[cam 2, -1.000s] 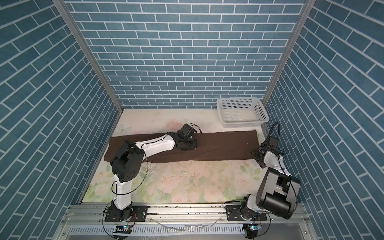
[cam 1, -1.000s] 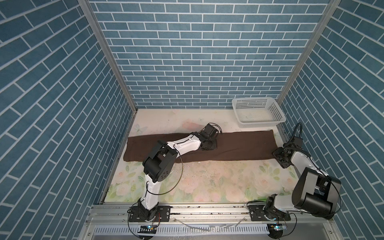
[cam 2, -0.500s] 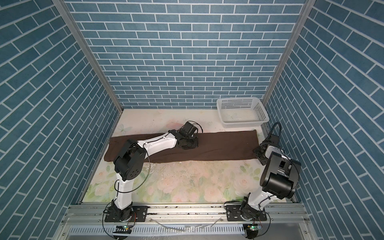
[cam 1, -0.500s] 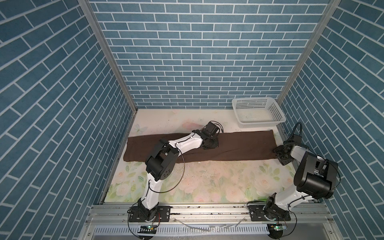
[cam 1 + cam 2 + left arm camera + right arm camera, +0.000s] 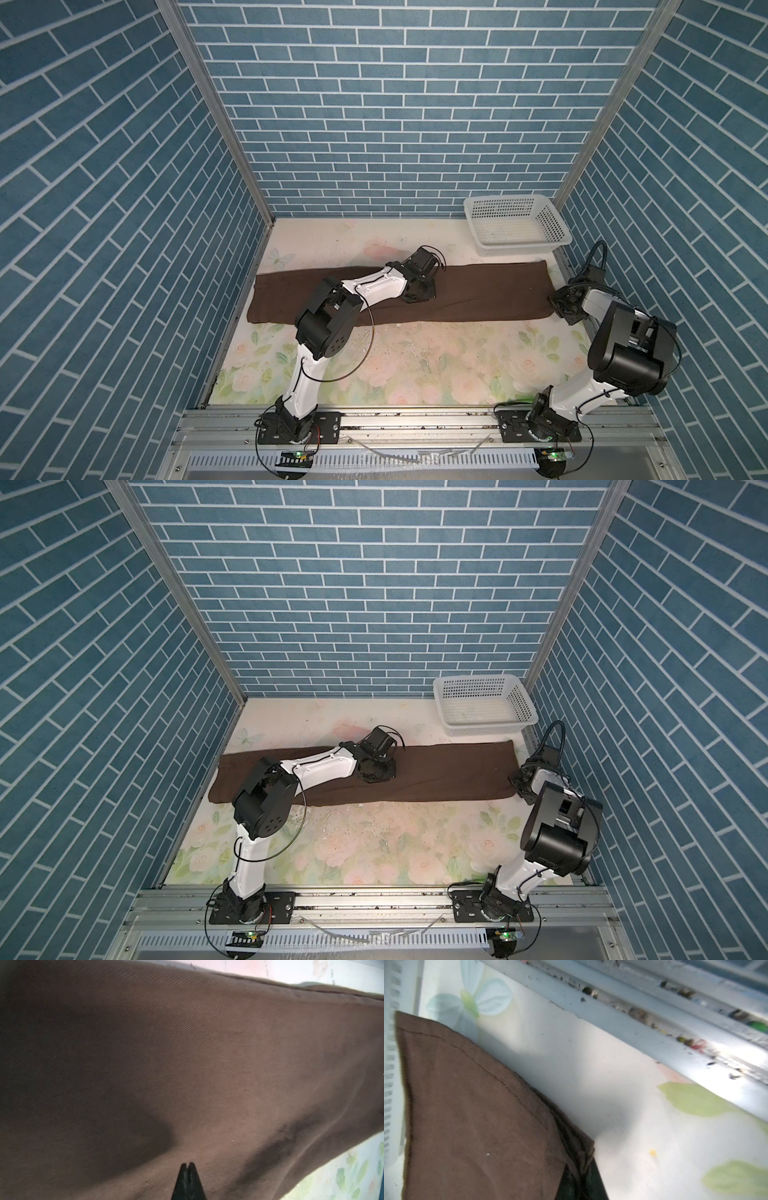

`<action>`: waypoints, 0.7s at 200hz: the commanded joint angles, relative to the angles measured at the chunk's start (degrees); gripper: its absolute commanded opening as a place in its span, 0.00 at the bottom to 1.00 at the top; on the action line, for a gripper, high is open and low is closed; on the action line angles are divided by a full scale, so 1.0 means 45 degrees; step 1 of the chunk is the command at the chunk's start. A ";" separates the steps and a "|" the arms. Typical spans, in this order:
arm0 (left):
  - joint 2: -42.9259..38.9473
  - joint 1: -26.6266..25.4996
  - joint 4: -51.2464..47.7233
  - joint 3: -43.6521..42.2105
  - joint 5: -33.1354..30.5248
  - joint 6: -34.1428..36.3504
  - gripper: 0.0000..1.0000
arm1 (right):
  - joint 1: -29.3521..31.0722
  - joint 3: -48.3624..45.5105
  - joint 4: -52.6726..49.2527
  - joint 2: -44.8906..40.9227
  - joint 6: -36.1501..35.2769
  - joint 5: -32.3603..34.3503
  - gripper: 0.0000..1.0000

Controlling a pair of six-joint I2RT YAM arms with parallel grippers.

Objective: Fold and stack the trousers

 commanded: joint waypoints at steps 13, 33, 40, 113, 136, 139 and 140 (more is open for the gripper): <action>0.0248 -0.0033 -0.0157 -0.0016 -0.0018 -0.0234 0.03 | -0.0116 0.0149 -0.0109 -0.2115 -0.0180 0.1652 0.00; 0.0158 0.0004 0.0065 -0.0269 0.0021 -0.0351 0.03 | 0.0681 0.0424 0.0147 -0.2694 -0.0557 0.1610 0.00; 0.0141 0.0057 0.0053 -0.0257 0.0114 -0.0347 0.02 | 0.1290 0.0531 0.0255 -0.2822 -0.0820 0.1891 0.00; -0.2627 0.2511 0.0731 -0.2430 0.0499 -0.0412 0.01 | 0.9046 0.2410 0.1655 -0.1913 -0.4203 0.3355 0.00; -0.3777 0.3501 0.0870 -0.3760 0.0389 -0.0443 0.01 | 1.1232 0.3374 0.1338 -0.0974 -0.4906 0.3373 0.00; -0.3918 0.3629 0.0859 -0.3898 0.0368 -0.0431 0.01 | 1.1477 0.3501 0.1320 -0.0855 -0.4978 0.3352 0.00; -0.3960 0.3664 0.0844 -0.3923 0.0368 -0.0430 0.01 | 1.1556 0.3539 0.1316 -0.0803 -0.4999 0.3338 0.00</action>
